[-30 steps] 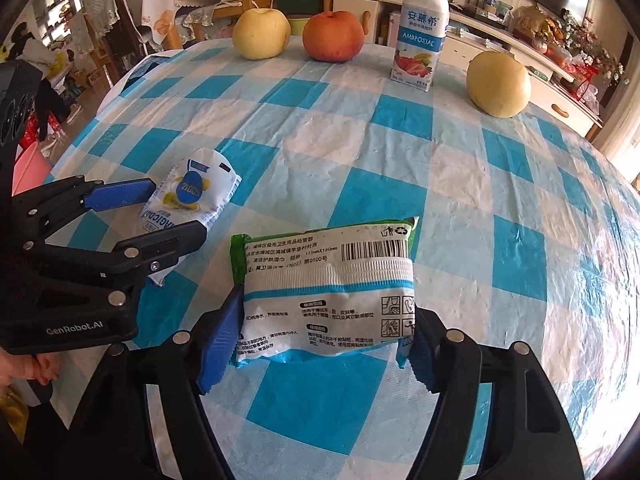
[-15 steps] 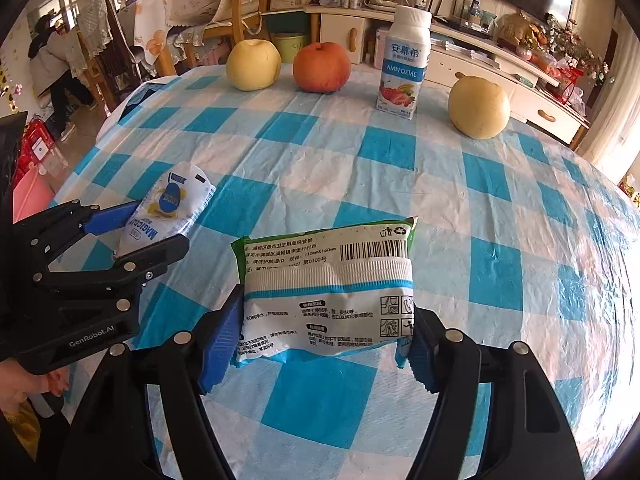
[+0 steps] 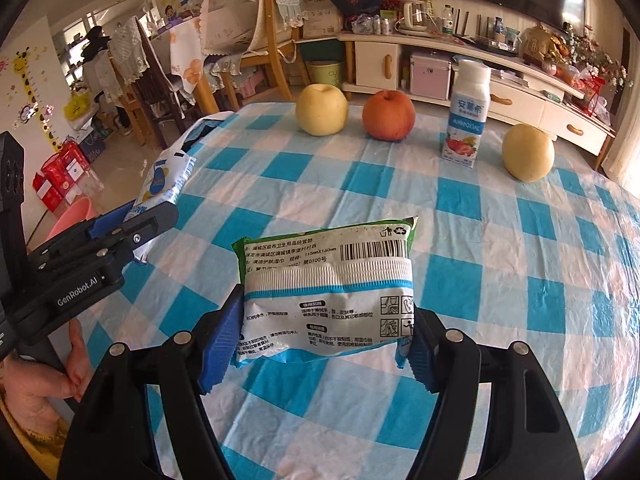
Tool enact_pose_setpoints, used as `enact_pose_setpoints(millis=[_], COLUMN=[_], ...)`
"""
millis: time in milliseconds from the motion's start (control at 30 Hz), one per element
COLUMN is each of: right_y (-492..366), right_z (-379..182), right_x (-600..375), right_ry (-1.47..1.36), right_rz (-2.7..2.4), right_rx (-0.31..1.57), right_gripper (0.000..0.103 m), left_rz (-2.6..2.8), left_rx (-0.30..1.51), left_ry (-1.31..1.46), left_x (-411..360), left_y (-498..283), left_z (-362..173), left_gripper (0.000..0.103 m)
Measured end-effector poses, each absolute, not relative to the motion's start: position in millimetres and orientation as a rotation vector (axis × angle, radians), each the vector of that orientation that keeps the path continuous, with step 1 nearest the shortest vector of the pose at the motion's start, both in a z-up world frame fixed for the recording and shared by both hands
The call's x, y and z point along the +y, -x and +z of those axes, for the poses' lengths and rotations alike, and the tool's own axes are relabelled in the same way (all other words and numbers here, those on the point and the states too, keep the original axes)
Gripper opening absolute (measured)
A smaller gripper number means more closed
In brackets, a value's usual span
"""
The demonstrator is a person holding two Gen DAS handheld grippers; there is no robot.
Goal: Collect trash
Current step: 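Lift the MagicDay bag with left tool while right tool lifts the green-edged packet toward the bucket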
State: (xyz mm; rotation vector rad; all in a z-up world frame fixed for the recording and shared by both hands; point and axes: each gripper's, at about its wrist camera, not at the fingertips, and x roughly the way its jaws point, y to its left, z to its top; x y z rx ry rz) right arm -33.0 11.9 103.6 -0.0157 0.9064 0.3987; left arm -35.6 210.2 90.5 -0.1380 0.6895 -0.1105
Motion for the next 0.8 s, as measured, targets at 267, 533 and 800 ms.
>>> enact_pose_setpoints(millis=[267,533,800], right_y=[44.7,46.7,55.1], right_z=[122.6,131.5,141.2], right_x=[65.6,118.5,192.3], right_ry=[0.056,0.091,0.17], right_rz=[0.489,0.559,0.661], right_rx=[0.86,0.851,0.816], right_gripper=[0.072,0.072,0.072], left_rz=[0.02,0.132,0.278], left_rx=[0.6,0.538,0.466], left_ry=[0.266,0.359,0.437], left_x=[273.2,329.0,389.8], left_y=[53.3,73.1,100.6], left_z=[110.3,123.5,132.7], left_gripper=[0.059,0.059,0.059])
